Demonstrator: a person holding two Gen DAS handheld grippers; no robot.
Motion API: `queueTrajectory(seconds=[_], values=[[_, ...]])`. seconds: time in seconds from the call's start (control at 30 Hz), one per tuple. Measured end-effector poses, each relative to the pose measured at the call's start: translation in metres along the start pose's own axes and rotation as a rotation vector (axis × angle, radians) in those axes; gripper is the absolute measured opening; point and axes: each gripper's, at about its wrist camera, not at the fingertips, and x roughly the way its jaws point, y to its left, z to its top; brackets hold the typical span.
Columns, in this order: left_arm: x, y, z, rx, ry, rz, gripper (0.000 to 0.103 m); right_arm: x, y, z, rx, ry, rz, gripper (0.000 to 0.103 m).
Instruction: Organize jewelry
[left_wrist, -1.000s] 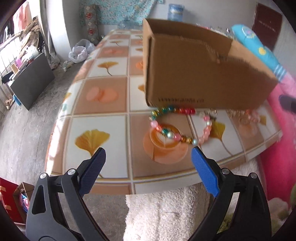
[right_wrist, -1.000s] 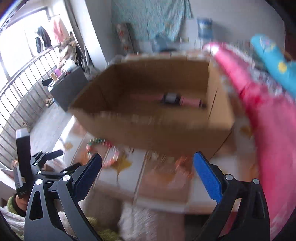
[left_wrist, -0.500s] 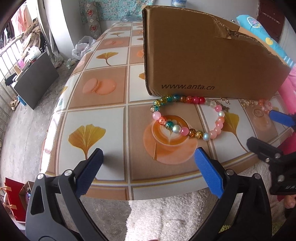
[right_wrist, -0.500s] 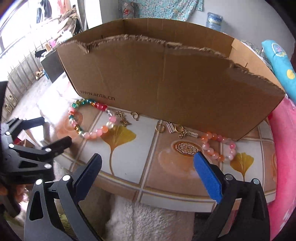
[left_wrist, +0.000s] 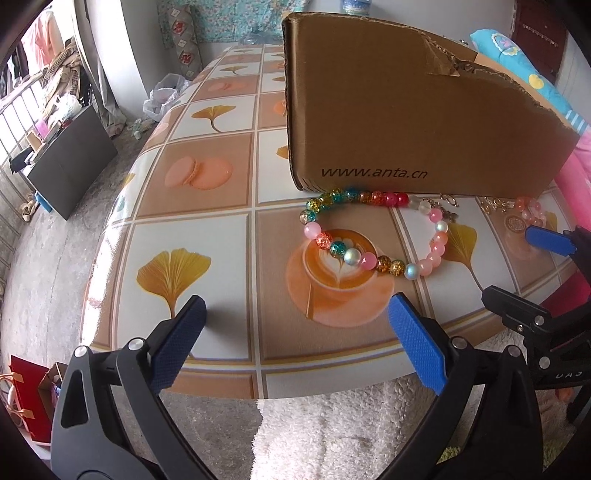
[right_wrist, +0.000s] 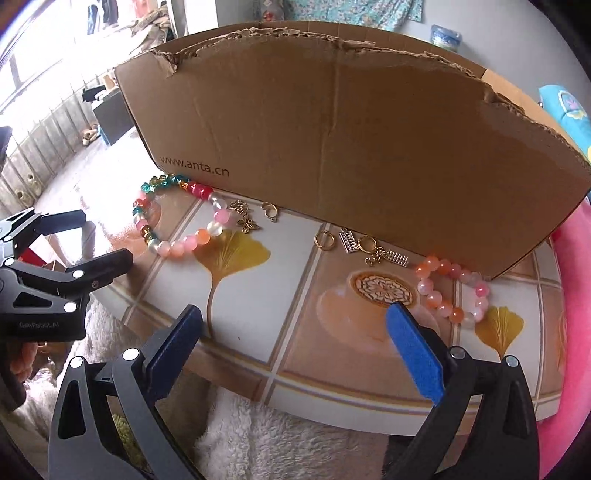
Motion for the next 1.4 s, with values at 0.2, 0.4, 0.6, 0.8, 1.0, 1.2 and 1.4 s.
queueTrajectory(seconds=[0.2, 0.4, 0.6, 0.8, 1.0, 1.2, 1.4], values=[[-0.001, 0.002, -0.003, 0.01, -0.021, -0.01, 0.096, -0.011, -0.012, 0.011, 0.05, 0.041, 0.073, 0.097], [-0.001, 0.002, -0.003, 0.016, -0.036, -0.016, 0.096, -0.026, -0.013, 0.032, 0.151, -0.06, 0.295, 0.09], [0.0, 0.002, -0.003, 0.018, -0.041, -0.017, 0.096, -0.004, -0.011, 0.041, 0.22, 0.043, 0.348, 0.053], [-0.002, 0.003, -0.005, 0.019, -0.046, -0.018, 0.096, 0.005, 0.001, 0.039, 0.197, 0.073, 0.294, 0.04], [-0.004, 0.003, -0.006, 0.025, -0.054, -0.022, 0.096, 0.009, 0.009, 0.045, 0.17, 0.062, 0.227, 0.026], [-0.008, 0.003, -0.011, 0.033, -0.08, -0.029, 0.096, 0.005, 0.016, 0.046, 0.109, 0.068, 0.191, 0.012], [-0.029, 0.011, -0.013, -0.005, -0.155, -0.134, 0.095, -0.007, 0.012, 0.032, 0.097, 0.08, 0.203, 0.011]])
